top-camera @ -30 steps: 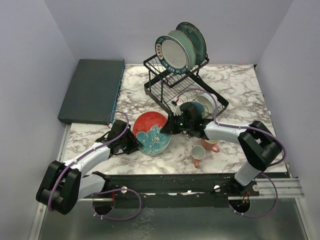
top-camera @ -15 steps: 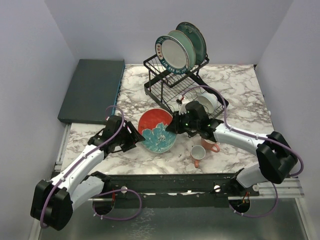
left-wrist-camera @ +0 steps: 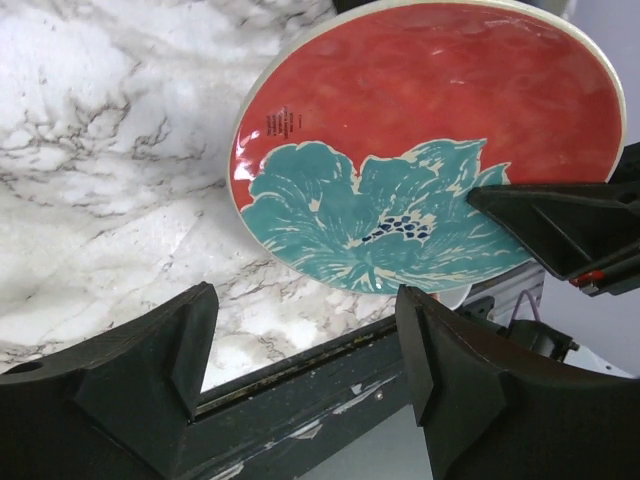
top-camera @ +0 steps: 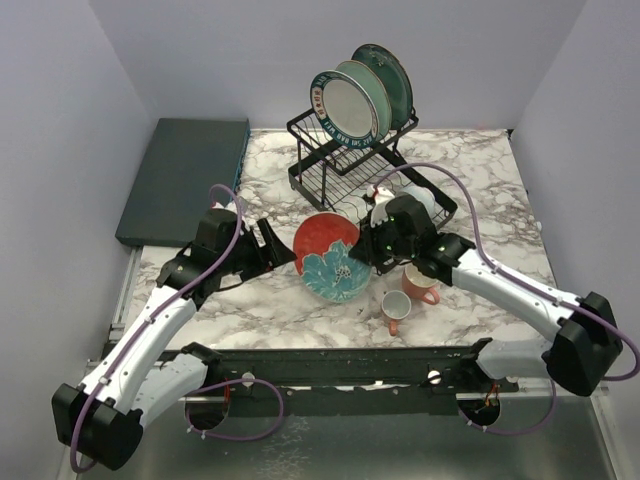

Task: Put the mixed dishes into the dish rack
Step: Pick up the plate at the center of the board.

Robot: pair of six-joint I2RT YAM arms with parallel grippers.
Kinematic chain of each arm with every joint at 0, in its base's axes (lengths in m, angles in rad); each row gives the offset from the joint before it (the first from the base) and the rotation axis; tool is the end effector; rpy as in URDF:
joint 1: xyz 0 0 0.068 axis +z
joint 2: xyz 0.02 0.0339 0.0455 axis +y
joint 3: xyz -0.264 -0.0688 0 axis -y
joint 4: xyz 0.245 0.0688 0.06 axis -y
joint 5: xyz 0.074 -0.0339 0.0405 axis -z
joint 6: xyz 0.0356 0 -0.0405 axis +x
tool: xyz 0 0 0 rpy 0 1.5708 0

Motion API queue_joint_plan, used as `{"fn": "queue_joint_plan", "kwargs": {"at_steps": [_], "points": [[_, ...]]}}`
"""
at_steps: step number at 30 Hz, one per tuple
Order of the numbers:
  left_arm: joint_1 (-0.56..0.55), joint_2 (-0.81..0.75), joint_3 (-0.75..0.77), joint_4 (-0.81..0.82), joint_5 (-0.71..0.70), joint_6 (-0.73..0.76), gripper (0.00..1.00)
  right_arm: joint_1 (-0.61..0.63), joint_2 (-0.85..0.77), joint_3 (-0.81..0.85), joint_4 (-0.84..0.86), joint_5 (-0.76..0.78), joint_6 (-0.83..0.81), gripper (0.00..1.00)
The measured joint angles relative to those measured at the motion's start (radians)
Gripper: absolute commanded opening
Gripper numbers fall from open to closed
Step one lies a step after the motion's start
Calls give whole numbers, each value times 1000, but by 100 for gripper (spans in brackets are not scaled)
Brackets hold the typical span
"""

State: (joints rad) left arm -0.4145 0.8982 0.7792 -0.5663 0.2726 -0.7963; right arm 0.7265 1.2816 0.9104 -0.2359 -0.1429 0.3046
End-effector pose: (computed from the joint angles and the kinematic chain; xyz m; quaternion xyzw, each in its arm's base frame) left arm 0.1698 -0.0852 0.2820 -0.1127 0.8900 -0.3425 0.2791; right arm 0.2093 0.1928 0.2713 -0.2174 0.8574 0.2829 0.3710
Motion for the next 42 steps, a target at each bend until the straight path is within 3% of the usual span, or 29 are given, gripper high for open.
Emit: {"fn": "queue_joint_plan", "kwargs": {"at_steps": [10, 15, 28, 42], "points": [[0, -17, 74, -34, -38, 137, 89, 0, -145, 157, -153, 84, -71, 0], [0, -24, 59, -27, -37, 181, 99, 0, -153, 243, -222, 108, -95, 0], [0, -60, -6, 2, -29, 203, 99, 0, -95, 535, -307, 264, -193, 0], [0, -60, -9, 4, -29, 203, 99, 0, 4, 674, -207, 389, -394, 0]]}}
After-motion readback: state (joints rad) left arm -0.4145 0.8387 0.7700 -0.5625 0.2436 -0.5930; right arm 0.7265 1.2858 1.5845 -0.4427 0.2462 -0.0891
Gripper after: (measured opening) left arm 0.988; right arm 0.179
